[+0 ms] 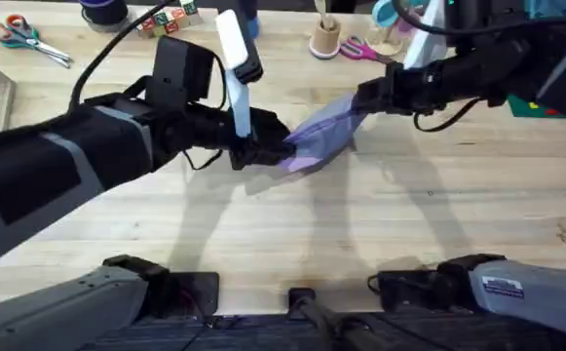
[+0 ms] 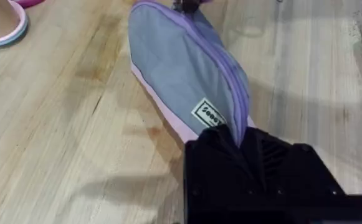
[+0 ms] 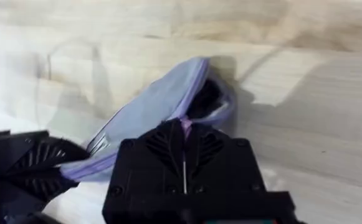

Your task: Unzip the bag, pick up the pens from the table one at a time and place them inside, then zip the bag closed.

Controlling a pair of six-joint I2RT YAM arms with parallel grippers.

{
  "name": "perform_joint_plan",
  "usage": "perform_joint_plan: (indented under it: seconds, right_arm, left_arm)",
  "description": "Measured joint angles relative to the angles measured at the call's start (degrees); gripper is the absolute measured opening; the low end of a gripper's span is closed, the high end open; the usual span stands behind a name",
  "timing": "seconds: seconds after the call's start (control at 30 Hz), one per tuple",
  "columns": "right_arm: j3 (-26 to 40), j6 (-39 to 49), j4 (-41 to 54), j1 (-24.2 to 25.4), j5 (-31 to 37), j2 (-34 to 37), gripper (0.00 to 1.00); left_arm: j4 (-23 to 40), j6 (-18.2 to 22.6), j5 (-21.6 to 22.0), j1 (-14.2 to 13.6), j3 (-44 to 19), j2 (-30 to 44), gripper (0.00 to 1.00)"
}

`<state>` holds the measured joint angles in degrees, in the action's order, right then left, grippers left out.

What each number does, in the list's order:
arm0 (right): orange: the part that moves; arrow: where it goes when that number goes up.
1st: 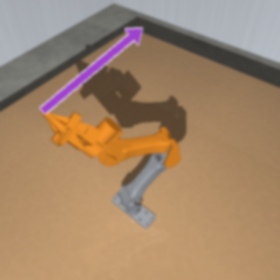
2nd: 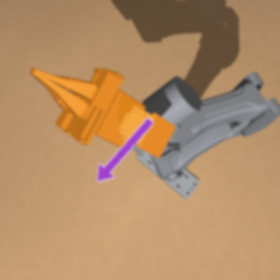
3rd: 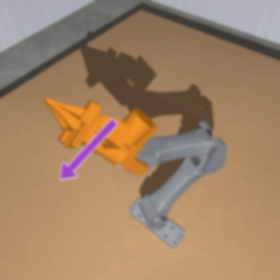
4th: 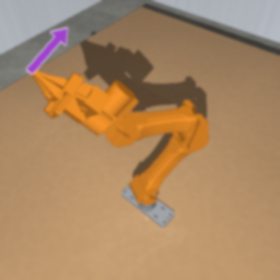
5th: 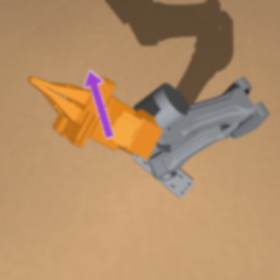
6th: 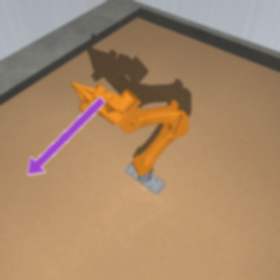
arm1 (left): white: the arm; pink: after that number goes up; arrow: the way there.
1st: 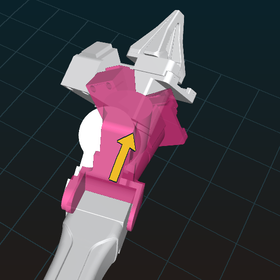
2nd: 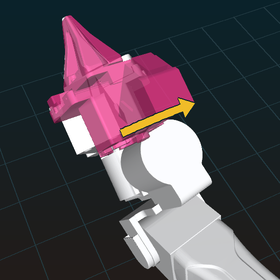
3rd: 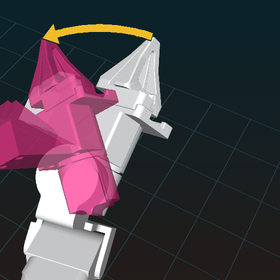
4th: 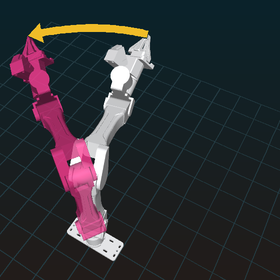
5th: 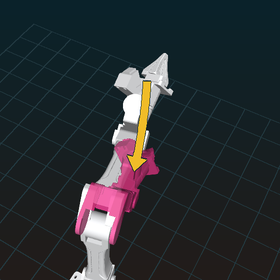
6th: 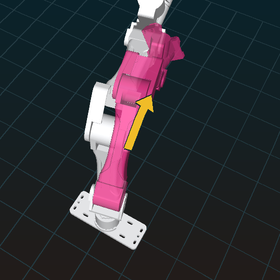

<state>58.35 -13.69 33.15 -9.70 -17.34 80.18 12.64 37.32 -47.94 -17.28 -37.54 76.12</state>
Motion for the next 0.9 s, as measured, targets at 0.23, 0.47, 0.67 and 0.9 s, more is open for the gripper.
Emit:
perform_joint_plan:
  seconds: [0.23,0.47,0.67,0.9]
  right_arm:
    - [0.0,1.4,-2.6,3.9,-0.1,2.1,0.031]
    - [0.0,2.2,-6.9,5.3,-0.8,7.4,0.031]
    - [0.1,0.7,-11.3,6.8,-3.6,9.9,0.032]
    - [0.1,-1.5,-12.6,8.4,-5.7,10.2,0.031]
  left_arm:
    - [0.0,0.0,0.1,0.0,0.0,0.0,0.044]
    - [0.0,0.0,0.6,0.0,0.0,0.0,0.044]
    - [0.0,0.0,0.9,0.0,0.0,0.0,0.044]
    - [0.4,0.0,1.0,0.0,0.0,0.0,0.044]
